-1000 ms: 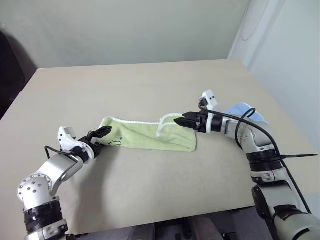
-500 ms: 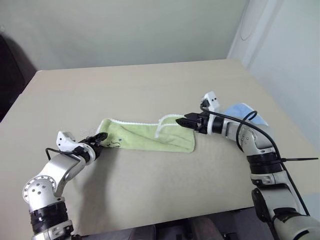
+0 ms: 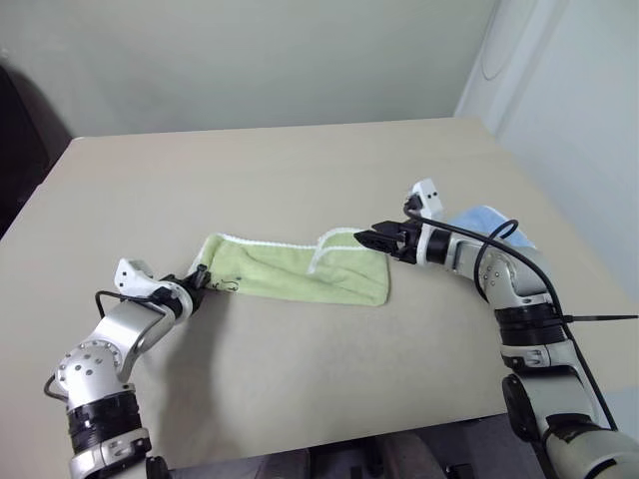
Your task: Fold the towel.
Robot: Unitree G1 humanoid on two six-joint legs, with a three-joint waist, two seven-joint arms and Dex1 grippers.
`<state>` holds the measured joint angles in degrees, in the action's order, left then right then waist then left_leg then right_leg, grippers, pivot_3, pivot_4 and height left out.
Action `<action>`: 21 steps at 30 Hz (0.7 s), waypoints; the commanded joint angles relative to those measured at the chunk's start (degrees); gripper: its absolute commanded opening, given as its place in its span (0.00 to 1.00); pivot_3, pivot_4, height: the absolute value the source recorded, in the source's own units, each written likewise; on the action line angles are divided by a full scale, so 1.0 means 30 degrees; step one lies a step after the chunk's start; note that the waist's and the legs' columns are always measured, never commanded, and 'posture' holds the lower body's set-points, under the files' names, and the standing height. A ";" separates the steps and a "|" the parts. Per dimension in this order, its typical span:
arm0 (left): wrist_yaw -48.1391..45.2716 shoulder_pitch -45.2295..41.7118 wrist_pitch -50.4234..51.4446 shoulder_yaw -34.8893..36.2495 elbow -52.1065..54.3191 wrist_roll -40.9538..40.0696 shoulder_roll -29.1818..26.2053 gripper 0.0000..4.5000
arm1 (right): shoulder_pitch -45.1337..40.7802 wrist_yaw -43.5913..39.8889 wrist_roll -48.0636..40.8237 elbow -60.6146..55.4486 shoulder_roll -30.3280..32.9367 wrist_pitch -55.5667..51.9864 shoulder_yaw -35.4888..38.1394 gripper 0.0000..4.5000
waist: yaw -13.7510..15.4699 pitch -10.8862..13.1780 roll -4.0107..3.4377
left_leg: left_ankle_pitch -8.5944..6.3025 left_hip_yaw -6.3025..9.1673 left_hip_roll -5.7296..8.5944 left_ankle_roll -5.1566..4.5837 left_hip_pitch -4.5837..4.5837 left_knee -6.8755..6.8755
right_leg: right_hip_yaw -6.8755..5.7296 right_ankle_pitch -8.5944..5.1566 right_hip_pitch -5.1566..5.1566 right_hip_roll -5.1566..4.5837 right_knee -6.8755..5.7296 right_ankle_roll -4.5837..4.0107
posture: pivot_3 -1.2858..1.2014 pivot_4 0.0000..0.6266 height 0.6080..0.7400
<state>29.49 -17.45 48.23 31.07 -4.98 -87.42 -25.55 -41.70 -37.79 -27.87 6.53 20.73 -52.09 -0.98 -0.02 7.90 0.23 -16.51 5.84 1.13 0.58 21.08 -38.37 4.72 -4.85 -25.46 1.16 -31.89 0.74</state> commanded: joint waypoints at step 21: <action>-1.2799 -0.8538 0.4507 -0.8944 0.3964 0.3928 -0.0555 0.01 | 0.1508 0.1765 -0.1260 -0.1961 0.1258 -0.0271 0.4357 0.76 | 0.0211 0.0037 0.0087 | 0.0027 0.0014 0.0068 -0.0243 0.0039 -0.0016 | -0.0002 -0.0042 0.0031 -0.0074 0.0128 0.0065 | 0.52 0.24 1.00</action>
<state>-6.18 -41.39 60.47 5.86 4.87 -76.64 -27.56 -36.86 -33.43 -30.35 3.41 24.07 -53.31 10.33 0.62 8.01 0.49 -16.39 5.88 1.33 -0.20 21.19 -38.42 4.72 -4.99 -25.37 0.94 -31.51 0.97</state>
